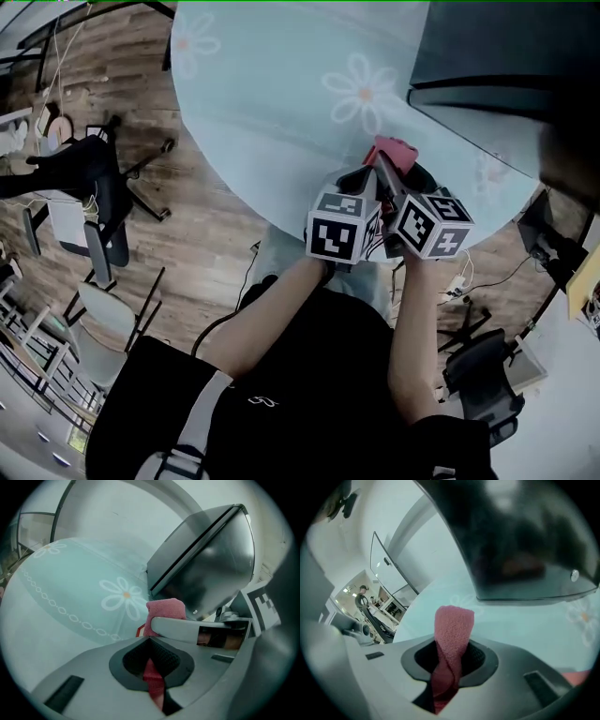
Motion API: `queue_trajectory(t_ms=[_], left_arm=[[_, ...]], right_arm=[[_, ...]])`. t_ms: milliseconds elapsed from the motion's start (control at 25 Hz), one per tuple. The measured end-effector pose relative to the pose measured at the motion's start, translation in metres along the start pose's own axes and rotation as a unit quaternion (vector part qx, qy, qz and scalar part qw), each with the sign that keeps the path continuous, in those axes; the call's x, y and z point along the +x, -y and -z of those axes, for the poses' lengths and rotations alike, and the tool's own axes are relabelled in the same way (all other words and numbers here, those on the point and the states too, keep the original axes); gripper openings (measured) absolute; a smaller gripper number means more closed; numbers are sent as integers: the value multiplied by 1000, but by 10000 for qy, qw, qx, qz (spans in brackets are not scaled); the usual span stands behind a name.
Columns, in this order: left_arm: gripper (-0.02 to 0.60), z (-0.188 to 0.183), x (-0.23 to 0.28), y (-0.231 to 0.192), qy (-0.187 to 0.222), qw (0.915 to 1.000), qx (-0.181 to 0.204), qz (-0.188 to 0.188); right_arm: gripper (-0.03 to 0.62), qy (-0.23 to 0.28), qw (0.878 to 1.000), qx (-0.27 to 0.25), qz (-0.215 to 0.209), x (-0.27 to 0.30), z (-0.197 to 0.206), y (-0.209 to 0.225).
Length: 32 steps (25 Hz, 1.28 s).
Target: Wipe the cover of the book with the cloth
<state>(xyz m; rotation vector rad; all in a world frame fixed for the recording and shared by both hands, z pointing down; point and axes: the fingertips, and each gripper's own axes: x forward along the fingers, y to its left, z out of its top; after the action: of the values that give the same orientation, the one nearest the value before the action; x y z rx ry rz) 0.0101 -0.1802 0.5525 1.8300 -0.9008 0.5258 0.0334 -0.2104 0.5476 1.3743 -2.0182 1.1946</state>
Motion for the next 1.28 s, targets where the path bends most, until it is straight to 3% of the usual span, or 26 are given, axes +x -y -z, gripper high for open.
queue_trajectory(t_ms=[360,760,1280], left_arm=[[12,0,8,7,116,9992,-153,-346],[12,3,17,18,264,9970,-136,-718],[12,14,32,36,165,9947,458,-907]], right_arm=[[97,-99,9997,-149,148,-3,-1,15],[98,-139,9993,-264,-213,-7,0,28],[98,121,9986,-488,-162,-21,6,50]])
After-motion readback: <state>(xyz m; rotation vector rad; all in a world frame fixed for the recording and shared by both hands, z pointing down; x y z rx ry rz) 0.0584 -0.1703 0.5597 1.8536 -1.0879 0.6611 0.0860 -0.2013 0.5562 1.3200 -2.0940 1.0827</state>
